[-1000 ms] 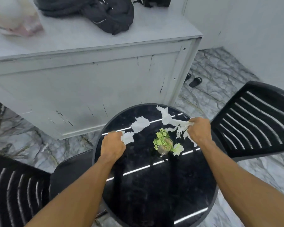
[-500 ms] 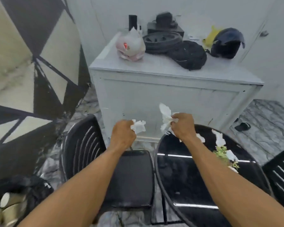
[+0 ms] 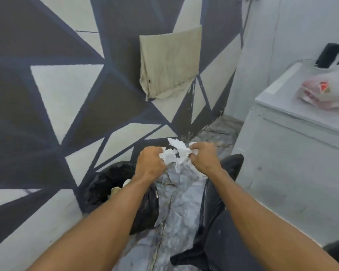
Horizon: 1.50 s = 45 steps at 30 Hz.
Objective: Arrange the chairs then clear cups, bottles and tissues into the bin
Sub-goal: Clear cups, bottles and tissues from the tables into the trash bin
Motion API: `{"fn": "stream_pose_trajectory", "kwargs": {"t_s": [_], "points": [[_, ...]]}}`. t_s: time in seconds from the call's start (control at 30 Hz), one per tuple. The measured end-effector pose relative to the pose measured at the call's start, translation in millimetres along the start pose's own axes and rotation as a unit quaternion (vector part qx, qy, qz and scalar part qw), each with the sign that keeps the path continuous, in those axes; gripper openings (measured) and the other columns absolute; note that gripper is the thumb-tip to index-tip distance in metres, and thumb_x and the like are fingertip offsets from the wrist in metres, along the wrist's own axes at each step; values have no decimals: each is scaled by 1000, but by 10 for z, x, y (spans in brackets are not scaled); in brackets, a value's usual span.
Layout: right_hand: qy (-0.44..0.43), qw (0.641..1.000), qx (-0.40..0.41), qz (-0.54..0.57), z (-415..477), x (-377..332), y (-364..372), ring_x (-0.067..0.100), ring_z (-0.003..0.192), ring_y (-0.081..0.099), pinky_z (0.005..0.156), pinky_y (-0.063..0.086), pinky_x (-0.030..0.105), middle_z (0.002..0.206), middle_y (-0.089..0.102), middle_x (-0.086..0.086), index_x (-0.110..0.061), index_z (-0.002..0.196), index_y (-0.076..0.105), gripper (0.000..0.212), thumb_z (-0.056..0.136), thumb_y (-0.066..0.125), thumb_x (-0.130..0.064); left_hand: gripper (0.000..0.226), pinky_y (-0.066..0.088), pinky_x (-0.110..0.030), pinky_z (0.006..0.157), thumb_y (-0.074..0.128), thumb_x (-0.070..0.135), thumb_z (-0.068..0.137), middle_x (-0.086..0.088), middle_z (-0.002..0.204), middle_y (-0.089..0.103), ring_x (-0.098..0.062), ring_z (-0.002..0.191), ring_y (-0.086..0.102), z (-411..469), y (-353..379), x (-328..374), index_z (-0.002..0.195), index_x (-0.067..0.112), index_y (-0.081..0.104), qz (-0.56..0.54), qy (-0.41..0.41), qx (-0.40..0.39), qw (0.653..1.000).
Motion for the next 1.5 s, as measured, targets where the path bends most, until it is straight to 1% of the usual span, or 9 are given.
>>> {"fn": "stream_pose_trajectory", "kwargs": {"t_s": [0.23,0.4,0.63,0.77,0.87,1.0,1.13,1.3,1.5], "points": [[-62,990,-124,25,809,-508,1283,29,110,64,99,48,32,114,71,15,-1,105,74,27,79,68,-1,25,53,-32,80,60,4,74,-5,93,72,-28,91,66,442,-328,-1161,90,17,75,22,-147,45,988],[-39,977,-207,36,1198,-522,2169,27,109,65,98,52,38,119,70,11,-5,108,74,29,80,69,-5,35,51,-29,81,60,2,72,-6,101,74,-26,95,67,721,-242,-1778,101,15,76,39,-219,41,974],[0,947,-321,-8,1336,-400,3120,24,120,60,103,45,30,128,66,6,-9,119,70,36,83,70,-12,45,55,-35,83,58,2,72,-8,105,72,-31,99,66,866,32,-2445,110,20,74,41,-309,-7,950],[53,936,-347,-21,1376,-311,3547,23,97,63,82,50,28,107,67,7,-14,103,71,23,81,73,-20,28,53,-34,70,57,4,72,-6,88,69,-31,85,64,936,106,-2735,92,17,74,46,-339,-43,939],[87,931,-354,-24,1431,-331,3793,20,78,50,68,39,24,89,55,7,-19,90,62,14,82,73,-21,23,44,-30,66,61,6,78,-7,93,67,-29,85,61,1017,184,-2973,95,16,72,47,-355,-72,931],[144,925,-350,-16,1534,-304,4112,27,71,63,57,55,37,82,70,13,3,89,70,15,78,65,-6,26,56,-39,79,65,7,76,-12,104,67,-33,97,64,1197,321,-3286,101,10,69,5,-355,-87,931],[182,918,-352,-10,1574,-217,4404,34,86,69,62,57,49,94,72,20,6,97,70,29,72,63,-6,43,55,-40,86,71,13,71,-8,115,63,-31,105,62,1344,479,-3540,114,8,65,-47,-364,-122,922],[230,911,-343,13,1623,-154,4566,23,101,66,75,51,22,113,70,9,-13,118,69,40,78,73,-16,57,53,-42,92,68,11,72,-8,127,56,-28,109,59,1470,717,-3835,128,16,58,-51,-370,-166,913],[253,909,-331,15,1734,-9,4550,22,115,62,96,46,26,123,68,6,-12,122,68,39,84,72,-19,60,49,-34,95,74,20,76,-9,133,47,-29,114,55,1623,944,-3856,133,18,56,-46,-342,-215,913]]}}
Point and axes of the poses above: each hand's wrist, its own z-axis towards the middle knuckle, its own y-axis out of the palm, x = y × z, the point moved 3 cm from there along z, towards the middle knuckle
